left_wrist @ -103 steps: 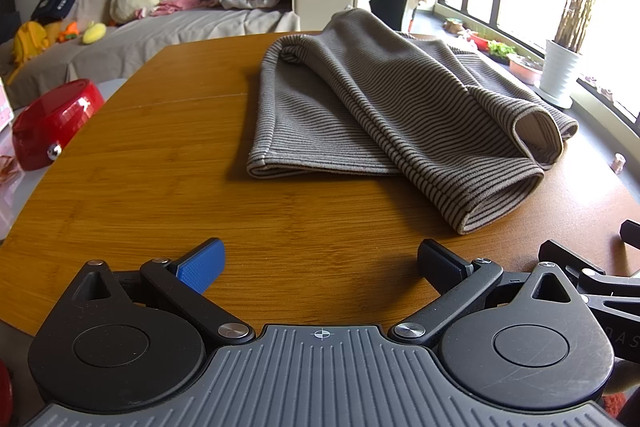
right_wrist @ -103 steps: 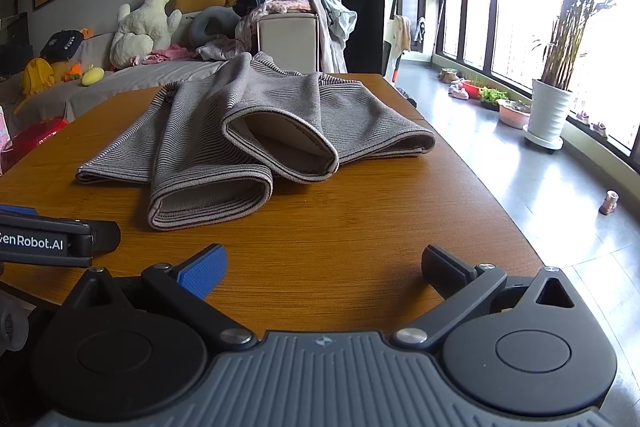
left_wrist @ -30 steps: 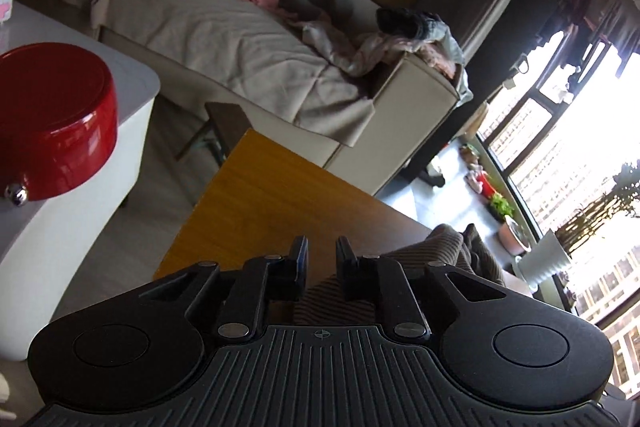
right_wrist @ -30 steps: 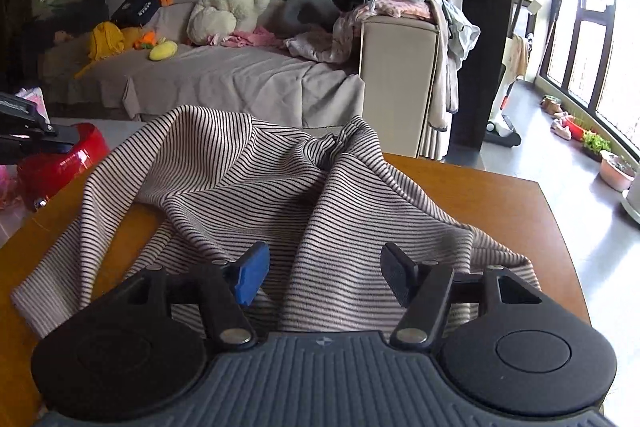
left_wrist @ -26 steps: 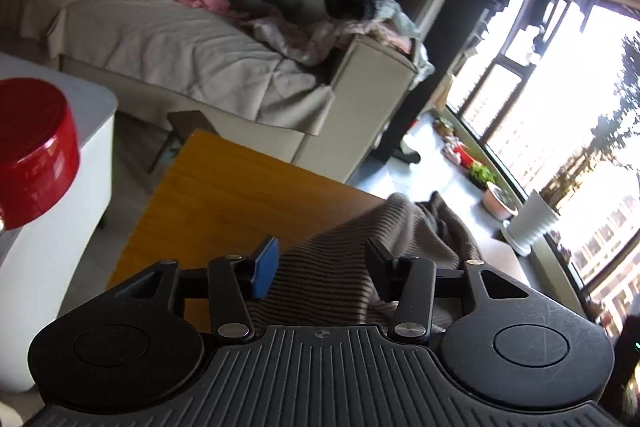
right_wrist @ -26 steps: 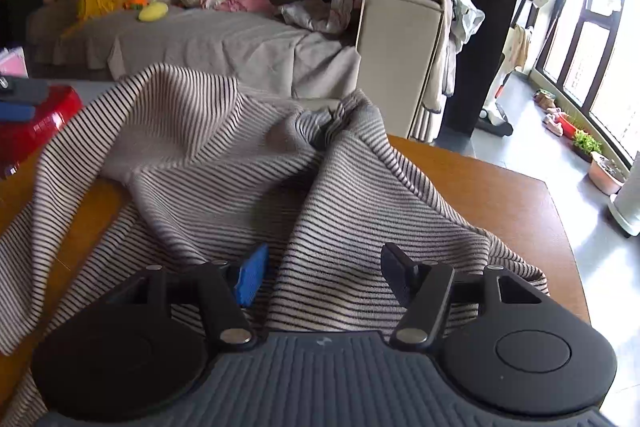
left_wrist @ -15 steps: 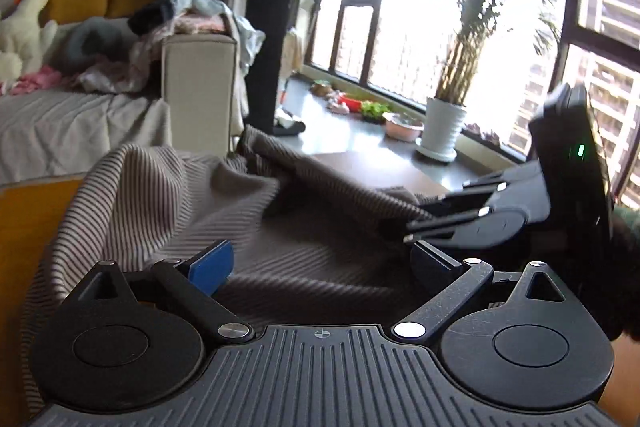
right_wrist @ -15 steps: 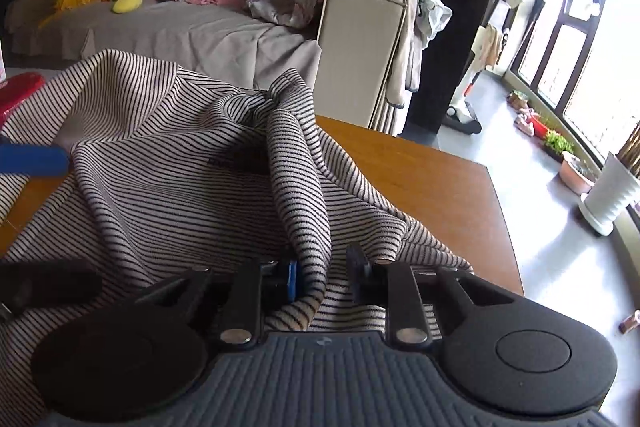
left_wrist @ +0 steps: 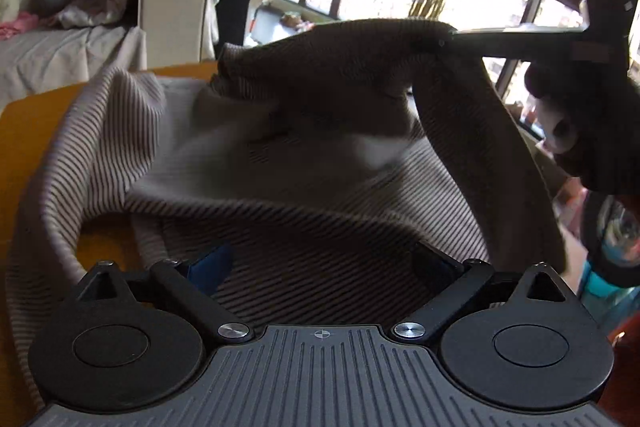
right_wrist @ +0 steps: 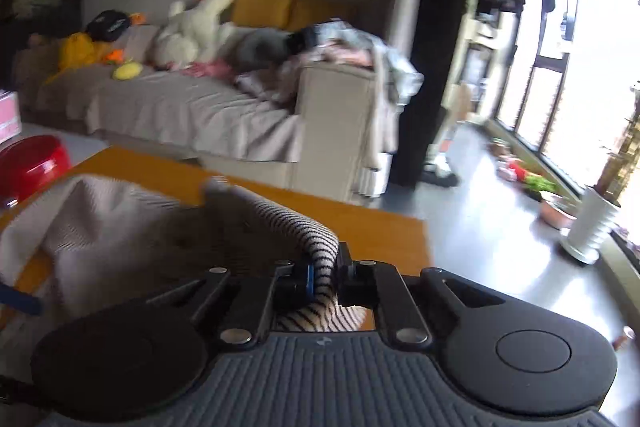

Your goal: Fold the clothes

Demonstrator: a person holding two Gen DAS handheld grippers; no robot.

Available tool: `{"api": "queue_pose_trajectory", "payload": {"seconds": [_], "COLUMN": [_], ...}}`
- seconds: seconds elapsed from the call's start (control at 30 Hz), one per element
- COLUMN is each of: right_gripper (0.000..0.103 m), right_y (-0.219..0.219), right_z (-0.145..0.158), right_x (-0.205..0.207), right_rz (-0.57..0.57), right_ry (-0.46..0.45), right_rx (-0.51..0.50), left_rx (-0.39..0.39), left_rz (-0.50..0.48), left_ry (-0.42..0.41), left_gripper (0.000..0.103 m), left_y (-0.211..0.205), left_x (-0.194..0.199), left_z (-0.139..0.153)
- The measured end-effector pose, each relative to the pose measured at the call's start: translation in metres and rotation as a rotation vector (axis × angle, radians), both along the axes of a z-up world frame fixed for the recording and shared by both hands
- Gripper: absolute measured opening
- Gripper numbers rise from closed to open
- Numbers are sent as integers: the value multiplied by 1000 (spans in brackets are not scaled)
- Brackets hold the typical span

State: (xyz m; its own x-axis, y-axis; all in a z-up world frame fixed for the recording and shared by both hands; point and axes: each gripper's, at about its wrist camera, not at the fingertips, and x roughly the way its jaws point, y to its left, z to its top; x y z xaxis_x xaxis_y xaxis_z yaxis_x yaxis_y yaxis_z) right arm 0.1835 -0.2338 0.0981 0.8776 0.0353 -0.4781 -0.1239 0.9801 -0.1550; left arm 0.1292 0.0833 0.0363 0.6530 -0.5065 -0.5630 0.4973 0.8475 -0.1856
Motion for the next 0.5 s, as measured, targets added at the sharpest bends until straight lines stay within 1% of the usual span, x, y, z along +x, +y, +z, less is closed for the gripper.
{"api": "queue_pose_trajectory", "payload": {"seconds": [0.03, 0.1, 0.13, 0.2, 0.27, 0.3, 0.37, 0.4, 0.43, 0.47, 0.5], "right_gripper": [9, 9, 9, 9, 10, 10, 11, 11, 12, 12, 12], "right_y": [-15, -37, -41, -42, -41, -38, -39, -39, -40, -40, -41], "right_z": [-6, -25, -33, -46, -57, -60, -57, -54, -52, -49, -47], "right_x": [10, 25, 28, 31, 33, 32, 33, 34, 34, 35, 36], "right_rz": [-57, -143, -151, -149, -143, -134, -121, -115, -109, -104, -98], "right_ry": [21, 74, 90, 107, 117, 115, 102, 94, 87, 80, 72], "right_rx": [0, 6, 15, 30, 43, 48, 66, 76, 86, 96, 106], "left_rx": [0, 31, 55, 124, 191, 215, 236, 245, 268, 295, 325], "left_rz": [19, 87, 123, 173, 204, 199, 155, 131, 117, 105, 100], "left_ry": [-61, -201, -245, -270, -244, -212, -134, -94, -76, -65, -58], "left_gripper": [99, 101, 102, 103, 103, 103, 102, 99, 80, 63, 29], "left_y": [5, 12, 14, 12, 9, 6, 1, -2, -4, -8, -9], "left_x": [1, 11, 22, 52, 83, 100, 123, 133, 136, 136, 136], "left_z": [12, 33, 38, 40, 32, 27, 13, 7, 1, -5, -9]}}
